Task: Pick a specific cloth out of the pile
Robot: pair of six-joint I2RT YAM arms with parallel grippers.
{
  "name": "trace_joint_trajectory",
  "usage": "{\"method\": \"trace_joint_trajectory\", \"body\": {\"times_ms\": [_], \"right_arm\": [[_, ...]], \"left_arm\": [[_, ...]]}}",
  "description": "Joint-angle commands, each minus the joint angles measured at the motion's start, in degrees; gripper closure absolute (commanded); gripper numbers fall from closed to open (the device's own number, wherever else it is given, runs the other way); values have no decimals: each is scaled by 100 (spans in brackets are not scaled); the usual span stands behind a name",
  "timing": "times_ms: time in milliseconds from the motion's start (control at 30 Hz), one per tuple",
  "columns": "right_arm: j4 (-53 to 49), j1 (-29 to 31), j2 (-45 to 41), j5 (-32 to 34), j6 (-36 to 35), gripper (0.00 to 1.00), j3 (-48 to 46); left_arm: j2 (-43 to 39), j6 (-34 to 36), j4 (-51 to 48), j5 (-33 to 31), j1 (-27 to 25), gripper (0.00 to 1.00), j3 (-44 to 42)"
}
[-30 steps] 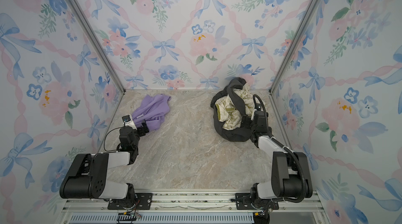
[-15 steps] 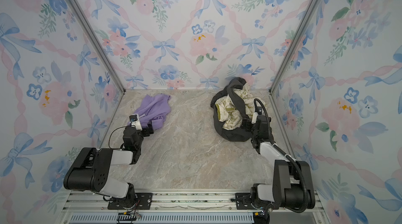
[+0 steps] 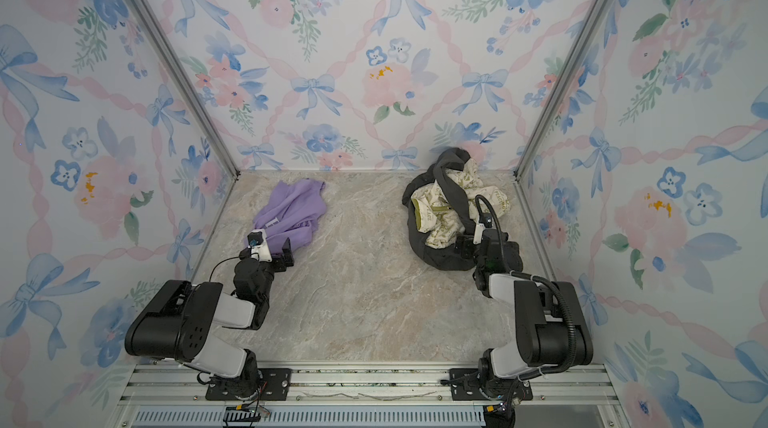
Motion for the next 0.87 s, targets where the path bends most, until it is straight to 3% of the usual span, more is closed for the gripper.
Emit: {"method": "trace_joint_trajectory", "body": {"times_ms": [0, 67, 133, 500, 833], "right_arm": [[736, 67, 36, -40, -187, 3, -282], [2001, 75, 373, -120, -148, 3, -710], [1326, 78, 195, -64, -197, 3, -550], [1455, 203, 258, 147, -247, 3, -542], [1457, 190, 258, 133, -238, 3, -542]], "left_arm": [[55, 26, 521, -241, -73, 2, 8], [68, 61, 521, -336, -128, 2, 30], [58, 81, 523, -367, -150, 2, 30], [122, 279, 526, -627, -361, 2, 79], [110, 249, 460, -432, -274, 2, 97]]}}
